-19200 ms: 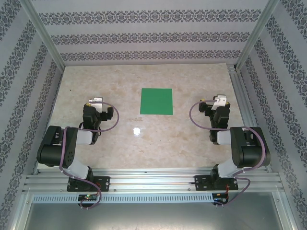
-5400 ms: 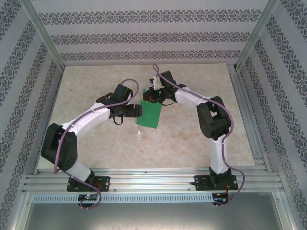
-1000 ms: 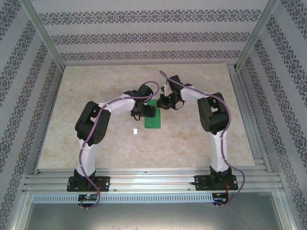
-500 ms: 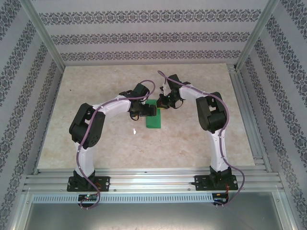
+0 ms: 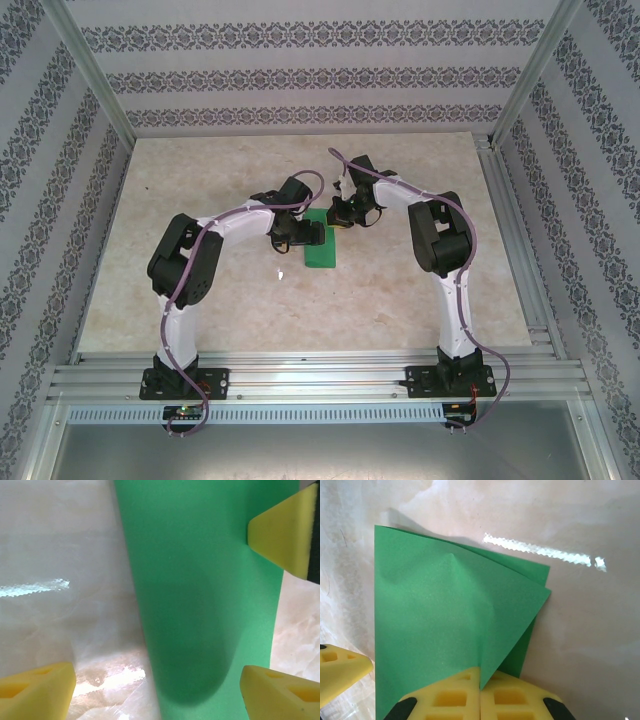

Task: Fold a paper plane with a square sheet of paper (fold left side to right side)
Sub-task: First fold in half a square sheet of paper at the center of the table.

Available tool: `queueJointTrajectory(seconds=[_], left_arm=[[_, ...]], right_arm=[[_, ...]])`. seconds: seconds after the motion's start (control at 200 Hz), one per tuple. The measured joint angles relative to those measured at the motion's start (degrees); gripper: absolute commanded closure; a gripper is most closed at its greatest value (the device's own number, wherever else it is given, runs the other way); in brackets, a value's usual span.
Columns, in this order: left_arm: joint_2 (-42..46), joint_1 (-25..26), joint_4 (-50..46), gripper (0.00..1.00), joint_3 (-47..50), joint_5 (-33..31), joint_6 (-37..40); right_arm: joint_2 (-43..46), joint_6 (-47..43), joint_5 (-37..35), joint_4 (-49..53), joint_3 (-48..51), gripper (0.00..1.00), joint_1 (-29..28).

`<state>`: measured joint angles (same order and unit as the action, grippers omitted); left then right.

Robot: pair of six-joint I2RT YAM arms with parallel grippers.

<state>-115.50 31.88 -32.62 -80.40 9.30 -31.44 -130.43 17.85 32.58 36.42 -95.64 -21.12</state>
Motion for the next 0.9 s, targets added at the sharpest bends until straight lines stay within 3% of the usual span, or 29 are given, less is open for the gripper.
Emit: queueJointTrajectory(seconds=[0.899], left_arm=[[-0.79, 0.02, -0.46, 0.14, -0.52, -0.85, 0.00]], right_arm=[[0.02, 0.70, 0.31, -1.36, 0.63, 0.93, -0.26]])
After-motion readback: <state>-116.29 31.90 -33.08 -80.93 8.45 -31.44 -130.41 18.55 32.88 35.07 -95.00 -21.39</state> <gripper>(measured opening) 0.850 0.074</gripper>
